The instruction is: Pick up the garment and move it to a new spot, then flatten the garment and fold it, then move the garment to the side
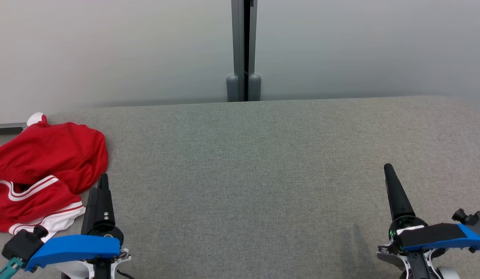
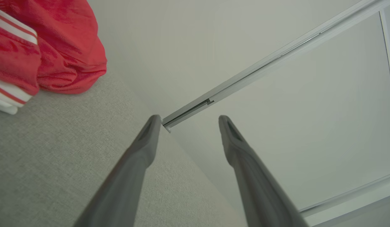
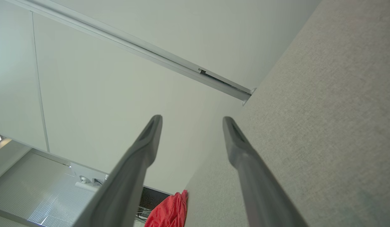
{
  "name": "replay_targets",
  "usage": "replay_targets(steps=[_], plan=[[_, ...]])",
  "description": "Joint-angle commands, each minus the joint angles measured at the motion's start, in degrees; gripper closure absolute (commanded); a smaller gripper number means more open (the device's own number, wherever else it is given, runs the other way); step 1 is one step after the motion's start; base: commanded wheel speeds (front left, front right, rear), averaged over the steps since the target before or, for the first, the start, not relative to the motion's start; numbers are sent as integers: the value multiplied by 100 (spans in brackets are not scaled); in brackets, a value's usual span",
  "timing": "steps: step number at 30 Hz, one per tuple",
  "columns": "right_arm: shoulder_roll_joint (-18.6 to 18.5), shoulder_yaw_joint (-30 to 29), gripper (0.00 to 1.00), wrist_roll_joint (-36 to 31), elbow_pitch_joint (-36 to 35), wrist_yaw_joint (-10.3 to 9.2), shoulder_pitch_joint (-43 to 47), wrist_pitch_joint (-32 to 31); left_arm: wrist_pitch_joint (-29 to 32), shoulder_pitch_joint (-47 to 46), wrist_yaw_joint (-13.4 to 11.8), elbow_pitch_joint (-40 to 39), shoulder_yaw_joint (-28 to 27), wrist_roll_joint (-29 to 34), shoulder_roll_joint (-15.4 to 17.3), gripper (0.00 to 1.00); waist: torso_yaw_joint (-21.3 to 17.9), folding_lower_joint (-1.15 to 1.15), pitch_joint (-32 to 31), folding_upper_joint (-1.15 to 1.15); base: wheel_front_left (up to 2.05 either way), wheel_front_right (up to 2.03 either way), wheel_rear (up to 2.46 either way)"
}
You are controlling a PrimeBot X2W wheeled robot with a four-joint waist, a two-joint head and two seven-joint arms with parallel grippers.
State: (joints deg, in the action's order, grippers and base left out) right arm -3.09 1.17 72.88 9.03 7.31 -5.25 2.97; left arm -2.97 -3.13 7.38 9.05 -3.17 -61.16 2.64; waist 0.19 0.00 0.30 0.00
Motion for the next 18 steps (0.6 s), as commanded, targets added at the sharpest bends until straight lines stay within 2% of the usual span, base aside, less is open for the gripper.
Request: replay_targets(steps=[1, 7, 18], plan=[[-73, 26, 0, -291, -91, 14, -164, 60, -63, -80, 9, -90, 1, 280, 23, 0, -1, 0, -2, 0, 0, 0, 0], [-93, 99, 0, -1112, -4, 15, -179, 175, -180, -52, -114, -66, 24, 1323, 26, 0, 1, 0, -8, 0, 0, 0, 0], [-71, -25, 0, -2836, 107, 17, -185, 372, -375, 8, -287, -17, 135, 2485, 49, 0, 4, 0, -6, 0, 0, 0, 0]])
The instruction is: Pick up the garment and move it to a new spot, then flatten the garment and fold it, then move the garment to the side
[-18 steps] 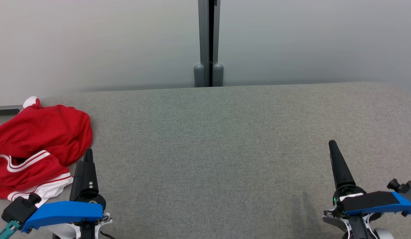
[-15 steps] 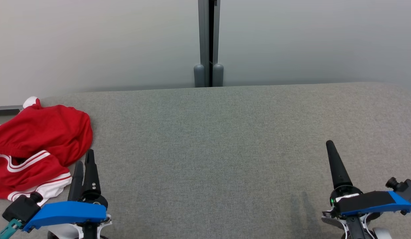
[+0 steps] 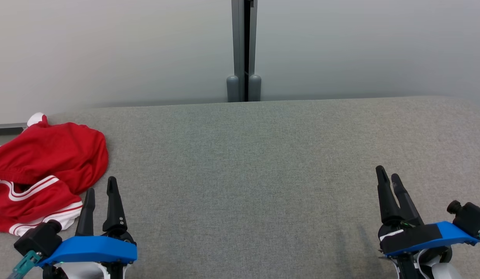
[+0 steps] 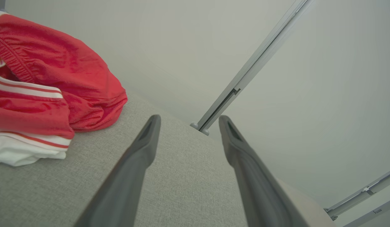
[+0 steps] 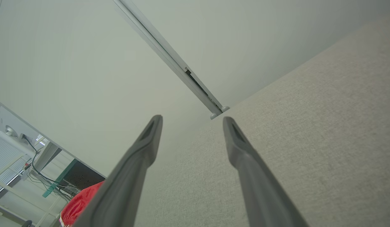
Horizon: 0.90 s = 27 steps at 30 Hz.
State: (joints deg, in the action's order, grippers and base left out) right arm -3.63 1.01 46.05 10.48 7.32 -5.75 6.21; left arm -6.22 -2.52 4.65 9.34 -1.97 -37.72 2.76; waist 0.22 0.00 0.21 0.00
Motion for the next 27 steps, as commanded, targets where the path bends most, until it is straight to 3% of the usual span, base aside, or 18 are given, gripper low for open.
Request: replay_targets(steps=[1, 11, 27], plan=[[-8, -25, 0, -287, -29, 16, -135, 70, -68, -60, -33, -37, 29, 238, 46, 0, 1, 0, 5, 0, 0, 0, 0], [71, -154, 0, -1327, 95, 16, -152, 224, -226, -30, -135, -20, 186, 924, 94, 0, 16, 0, -1, 0, 0, 0, 0], [76, 10, 0, -2093, 328, 18, -128, 437, -437, 65, -115, 7, 378, 1766, 143, 0, 53, 0, -87, 0, 0, 0, 0]])
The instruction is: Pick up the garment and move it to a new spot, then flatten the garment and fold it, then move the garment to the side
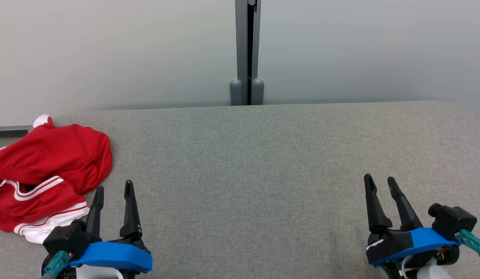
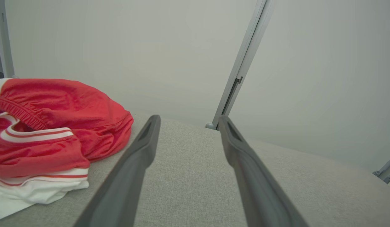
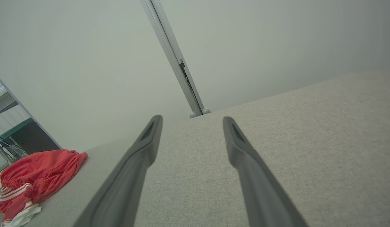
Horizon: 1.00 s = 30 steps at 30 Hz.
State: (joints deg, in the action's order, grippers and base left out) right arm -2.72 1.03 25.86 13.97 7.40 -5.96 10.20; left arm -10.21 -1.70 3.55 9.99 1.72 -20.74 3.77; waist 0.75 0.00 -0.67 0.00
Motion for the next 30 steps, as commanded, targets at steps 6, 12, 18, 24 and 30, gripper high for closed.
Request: replay_targets(steps=[6, 12, 18, 24, 30], plan=[[-17, 30, 0, -351, 47, 11, -118, 126, -121, 16, -33, -75, 39, 403, 72, 0, 1, 0, -24, 0, 0, 0, 0], [-19, 48, 0, -596, 100, 12, -148, 190, -189, 17, -59, -82, 81, 703, 76, 0, 0, 0, -36, 0, 0, 0, 0], [-21, 48, 0, -856, 172, 13, -212, 263, -263, -27, -84, -79, 106, 986, 78, 0, -5, 0, -36, 0, 0, 0, 0], [-23, 38, 0, -1082, 213, 13, -211, 326, -326, 2, -99, -97, 127, 1255, 75, 0, -9, 0, -40, 0, 0, 0, 0], [-25, 70, 0, -1295, 213, 14, -196, 396, -395, 32, -104, -114, 153, 1508, 64, 0, -5, 0, -43, 0, 0, 0, 0]])
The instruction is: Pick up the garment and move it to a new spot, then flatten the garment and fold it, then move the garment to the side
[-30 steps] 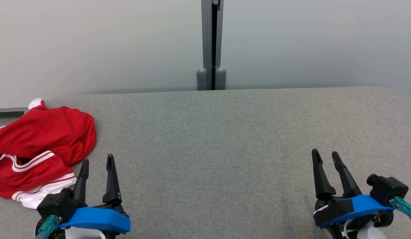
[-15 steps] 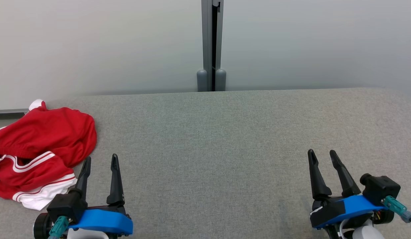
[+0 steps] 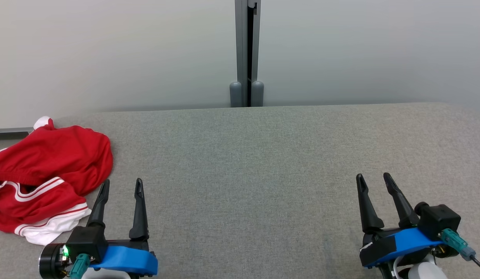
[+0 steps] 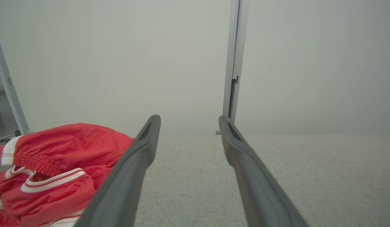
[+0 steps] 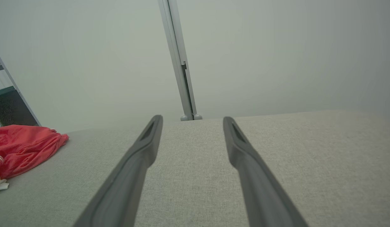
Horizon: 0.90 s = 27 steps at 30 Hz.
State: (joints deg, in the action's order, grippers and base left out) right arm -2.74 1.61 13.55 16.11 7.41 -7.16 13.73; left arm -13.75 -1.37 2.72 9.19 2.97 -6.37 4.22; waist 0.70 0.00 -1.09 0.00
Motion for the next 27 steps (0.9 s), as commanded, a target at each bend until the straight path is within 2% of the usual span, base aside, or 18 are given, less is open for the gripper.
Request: replay_targets(steps=[1, 12, 27], plan=[[-23, 16, 0, -98, -9, 13, -73, 57, -55, 3, -17, -39, 29, 117, 19, 0, 1, 0, 0, 0, 0, 0, 0], [-26, 20, 0, -442, -8, 14, -57, 161, -157, 48, 6, -73, 13, 510, 0, 0, 14, 0, -8, 0, 0, 0, 0], [-25, -9, 0, -381, 115, 13, -98, 155, -154, 1, 98, -67, -22, 440, -51, 0, 1, 0, -14, 0, 0, 0, 0]])
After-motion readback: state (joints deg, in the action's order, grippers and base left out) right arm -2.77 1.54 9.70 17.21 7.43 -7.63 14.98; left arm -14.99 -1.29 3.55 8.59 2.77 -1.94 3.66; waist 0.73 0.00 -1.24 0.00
